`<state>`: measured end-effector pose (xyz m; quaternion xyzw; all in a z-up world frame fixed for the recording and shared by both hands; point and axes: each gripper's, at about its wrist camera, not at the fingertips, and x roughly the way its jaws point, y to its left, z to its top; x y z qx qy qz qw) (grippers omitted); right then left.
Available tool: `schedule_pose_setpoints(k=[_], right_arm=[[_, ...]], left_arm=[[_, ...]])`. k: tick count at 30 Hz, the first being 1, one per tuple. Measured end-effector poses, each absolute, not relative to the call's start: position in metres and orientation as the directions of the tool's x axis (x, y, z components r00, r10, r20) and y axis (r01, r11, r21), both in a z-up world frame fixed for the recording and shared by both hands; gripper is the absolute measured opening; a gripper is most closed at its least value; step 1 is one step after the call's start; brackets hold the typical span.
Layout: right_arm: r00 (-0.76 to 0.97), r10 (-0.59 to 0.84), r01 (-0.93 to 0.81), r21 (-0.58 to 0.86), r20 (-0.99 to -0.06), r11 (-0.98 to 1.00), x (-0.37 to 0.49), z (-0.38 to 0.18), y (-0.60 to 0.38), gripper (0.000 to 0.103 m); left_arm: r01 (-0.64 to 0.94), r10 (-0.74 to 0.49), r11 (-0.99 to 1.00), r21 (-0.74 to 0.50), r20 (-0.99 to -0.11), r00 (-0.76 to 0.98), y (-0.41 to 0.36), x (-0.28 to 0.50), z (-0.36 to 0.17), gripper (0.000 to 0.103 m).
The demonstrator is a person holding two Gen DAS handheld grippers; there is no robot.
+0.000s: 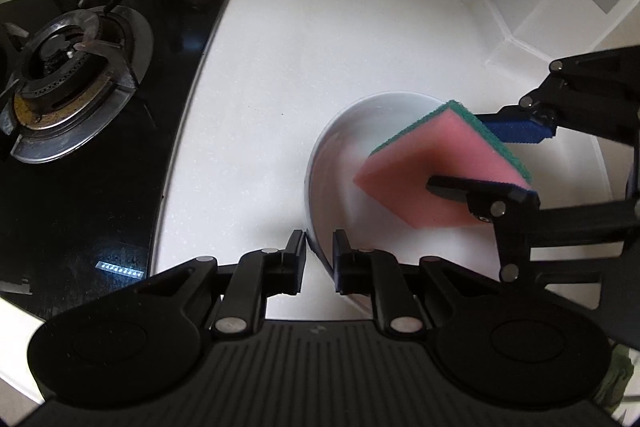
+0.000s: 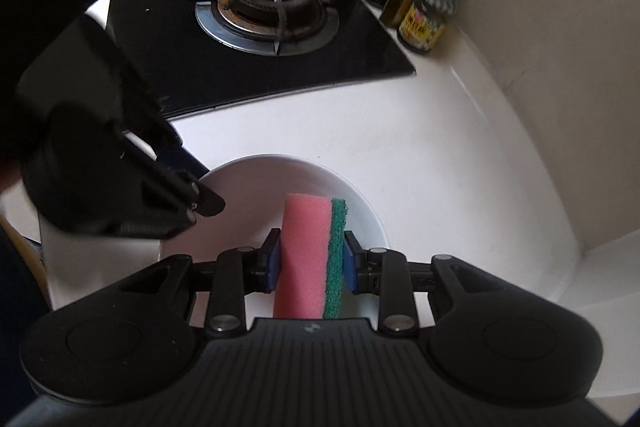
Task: Clean bowl
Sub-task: 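Grip the bowl rim with the left tool while the right tool lowers the sponge inside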
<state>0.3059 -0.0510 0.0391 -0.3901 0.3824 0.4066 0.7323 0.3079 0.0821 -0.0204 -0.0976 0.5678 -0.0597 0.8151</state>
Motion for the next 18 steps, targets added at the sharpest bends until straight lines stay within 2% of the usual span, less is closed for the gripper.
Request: schedule_pose_setpoints(k=[9, 13, 18], right_arm=[[0.449, 0.327, -0.892, -0.394, -0.832, 0.222, 0.286, 0.023, -0.037, 0.026], [0.439, 0.337, -0.899, -0.403, -0.833, 0.173, 0.275, 0.02, -0.034, 0.026], [0.368, 0.393, -0.929, -0.311, -0.843, 0.203, 0.273, 0.021, -0.042, 0.027]], left_arm=[[0.013, -0.236, 0.969, -0.247, -0.91, 0.341, 0.095, 0.322, -0.011, 0.013], [0.005, -0.239, 0.968, -0.253, -0.91, 0.339, 0.096, 0.322, -0.011, 0.013], [-0.008, -0.23, 0.969, -0.248, -0.908, 0.351, 0.097, 0.323, -0.011, 0.013]])
